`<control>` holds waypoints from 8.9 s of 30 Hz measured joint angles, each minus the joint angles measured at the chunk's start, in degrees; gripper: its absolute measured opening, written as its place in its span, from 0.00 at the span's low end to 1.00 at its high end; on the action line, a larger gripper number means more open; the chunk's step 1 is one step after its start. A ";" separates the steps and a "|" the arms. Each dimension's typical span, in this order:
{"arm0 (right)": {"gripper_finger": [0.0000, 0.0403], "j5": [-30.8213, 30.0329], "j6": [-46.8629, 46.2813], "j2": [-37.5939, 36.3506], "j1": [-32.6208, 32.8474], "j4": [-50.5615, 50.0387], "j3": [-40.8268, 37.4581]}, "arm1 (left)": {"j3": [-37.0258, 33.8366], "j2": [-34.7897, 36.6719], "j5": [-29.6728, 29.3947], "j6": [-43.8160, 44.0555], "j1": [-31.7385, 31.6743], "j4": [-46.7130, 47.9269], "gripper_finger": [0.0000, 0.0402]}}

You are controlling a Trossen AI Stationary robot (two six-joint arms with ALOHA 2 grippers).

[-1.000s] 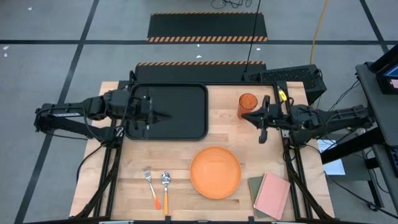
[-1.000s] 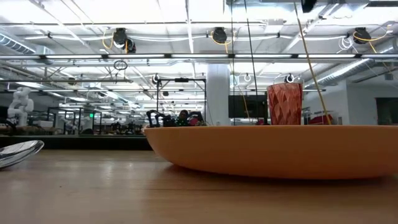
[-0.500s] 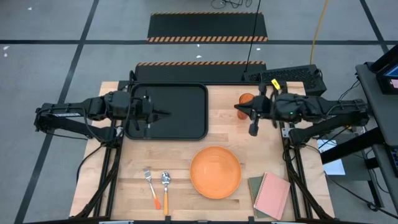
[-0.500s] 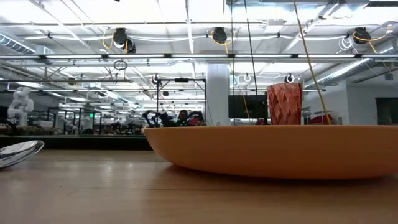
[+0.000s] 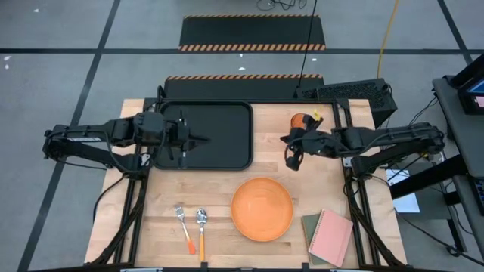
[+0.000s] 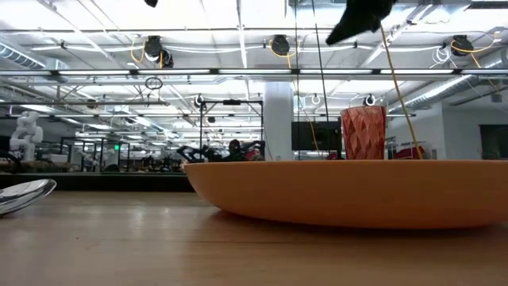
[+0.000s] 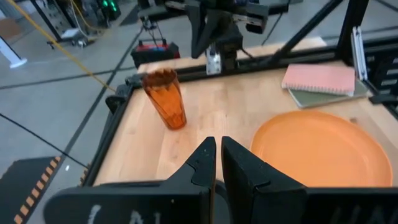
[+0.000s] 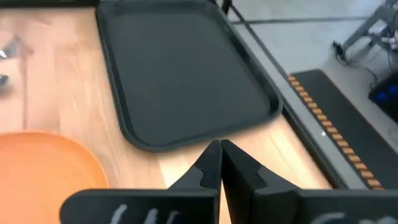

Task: Pick and place plate/cup/fork/spoon on tray
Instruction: Put the orange cup on the black serving tray, then put the orange plate on the black serving tray to the bottom left of the orange cup

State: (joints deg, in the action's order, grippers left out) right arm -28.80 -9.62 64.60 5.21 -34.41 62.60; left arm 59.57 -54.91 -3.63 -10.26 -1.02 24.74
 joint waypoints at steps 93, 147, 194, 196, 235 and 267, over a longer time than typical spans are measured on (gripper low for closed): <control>0.00 17.71 29.66 22.19 -23.54 -4.00 23.12 | 0.07 -1.31 -0.01 2.12 1.55 7.16 0.08; 0.02 40.98 30.68 57.41 -36.52 -21.13 59.77 | 0.04 -0.88 -0.01 -2.05 1.55 5.01 0.08; 0.25 36.54 30.76 57.37 -36.26 -12.84 53.11 | 0.04 -0.88 -0.01 -1.92 1.54 5.08 0.08; 0.26 36.50 30.14 57.40 -36.14 -11.46 51.51 | 0.04 -0.88 -0.01 -1.92 1.55 5.10 0.08; 0.50 32.25 31.35 45.48 -30.18 -6.93 50.75 | 0.02 -0.88 0.02 -3.25 1.92 4.14 0.08; 0.50 16.43 5.91 -1.99 -2.18 16.16 -14.32 | 6.34 -25.20 -4.46 -11.87 15.43 -2.22 0.34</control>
State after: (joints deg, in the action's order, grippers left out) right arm -12.37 -3.71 62.61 3.03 -18.25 48.28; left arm 65.91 -80.11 -8.10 -22.13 14.41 22.52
